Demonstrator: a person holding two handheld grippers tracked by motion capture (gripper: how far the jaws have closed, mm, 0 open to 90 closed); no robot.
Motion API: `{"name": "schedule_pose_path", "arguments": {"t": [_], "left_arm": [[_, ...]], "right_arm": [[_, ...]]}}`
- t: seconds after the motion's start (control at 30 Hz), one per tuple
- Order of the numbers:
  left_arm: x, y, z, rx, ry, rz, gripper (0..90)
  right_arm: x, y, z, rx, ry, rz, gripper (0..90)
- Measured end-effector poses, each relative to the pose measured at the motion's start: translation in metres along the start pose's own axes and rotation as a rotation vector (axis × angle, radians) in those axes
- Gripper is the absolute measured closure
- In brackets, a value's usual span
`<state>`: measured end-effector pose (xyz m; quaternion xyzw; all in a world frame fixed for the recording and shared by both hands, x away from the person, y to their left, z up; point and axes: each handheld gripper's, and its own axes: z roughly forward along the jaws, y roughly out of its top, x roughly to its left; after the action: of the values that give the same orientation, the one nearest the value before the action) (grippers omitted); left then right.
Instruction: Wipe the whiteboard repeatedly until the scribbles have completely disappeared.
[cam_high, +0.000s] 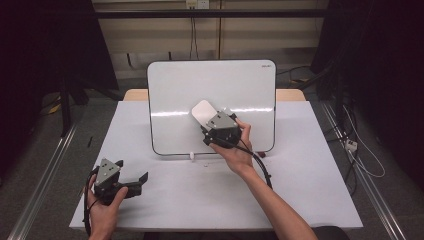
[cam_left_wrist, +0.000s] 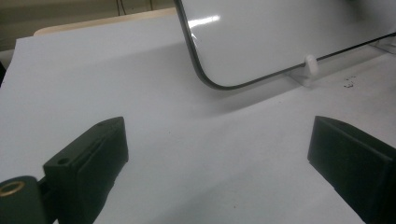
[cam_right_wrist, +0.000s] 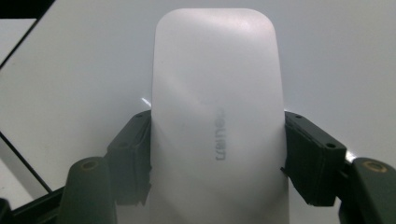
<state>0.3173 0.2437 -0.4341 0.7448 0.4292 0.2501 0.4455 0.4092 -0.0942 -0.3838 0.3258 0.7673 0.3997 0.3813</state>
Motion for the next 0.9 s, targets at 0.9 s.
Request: {"name": "schedule_pose_path", "arguments": {"t": [0.9], "left_arm": [[-0.001, 0.001, -0.002, -0.002, 0.007, 0.006, 4.9]], "right_arm": [[-0.023, -0.018, -0.026, -0.022, 0.0, 0.049, 31.6]]}}
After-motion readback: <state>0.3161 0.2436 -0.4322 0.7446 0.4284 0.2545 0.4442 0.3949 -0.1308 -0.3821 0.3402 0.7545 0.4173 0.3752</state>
